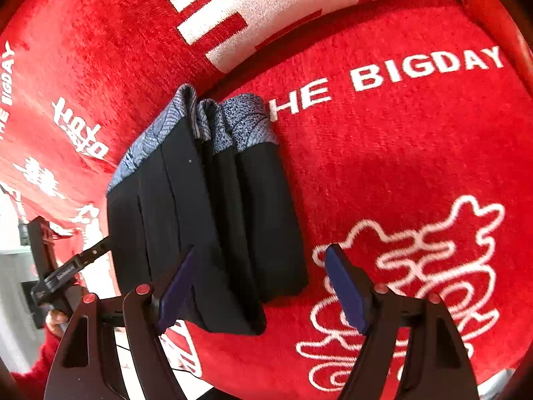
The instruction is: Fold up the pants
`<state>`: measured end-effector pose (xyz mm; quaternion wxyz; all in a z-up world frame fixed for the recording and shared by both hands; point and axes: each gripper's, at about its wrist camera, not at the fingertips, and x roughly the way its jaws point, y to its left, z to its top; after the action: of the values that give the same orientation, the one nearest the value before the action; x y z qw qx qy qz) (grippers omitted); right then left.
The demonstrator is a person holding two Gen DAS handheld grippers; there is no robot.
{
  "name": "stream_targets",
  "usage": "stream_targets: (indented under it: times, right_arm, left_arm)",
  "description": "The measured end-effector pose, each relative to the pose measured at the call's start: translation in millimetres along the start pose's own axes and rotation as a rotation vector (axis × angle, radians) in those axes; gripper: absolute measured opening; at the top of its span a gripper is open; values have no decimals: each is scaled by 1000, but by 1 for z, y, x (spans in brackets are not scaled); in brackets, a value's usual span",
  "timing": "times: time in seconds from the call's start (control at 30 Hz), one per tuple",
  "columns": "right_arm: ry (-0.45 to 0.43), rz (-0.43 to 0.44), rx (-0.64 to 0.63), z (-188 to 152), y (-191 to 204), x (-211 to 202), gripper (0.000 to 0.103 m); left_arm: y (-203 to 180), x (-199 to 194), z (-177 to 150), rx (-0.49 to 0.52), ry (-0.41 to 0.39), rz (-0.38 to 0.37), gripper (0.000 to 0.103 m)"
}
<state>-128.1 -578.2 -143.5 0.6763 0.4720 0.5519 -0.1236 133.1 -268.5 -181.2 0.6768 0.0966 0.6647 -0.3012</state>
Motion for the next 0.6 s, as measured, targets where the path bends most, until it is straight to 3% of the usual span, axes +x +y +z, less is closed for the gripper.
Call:
stream_targets:
  times: [0.1,0.17,0.4,0.47,0.6]
  right_arm:
    - [23,61,-4,10,-9,10,81]
    - [54,92,6,18,-16,18,81]
    - [102,228,-29,37,-15,33,81]
    - [110,246,-26,39,-13,38,81]
    - [120,249,-54,42,-8,43,81]
  left_arm:
    - [12,17,11,-15,71,-130,87]
    - [18,26,17,-14,104,-176,87]
    - [14,38,25,42,129,-220,88]
    - [10,40,25,29,137,-225,101]
    - [-4,59,24,40,159,-249,101]
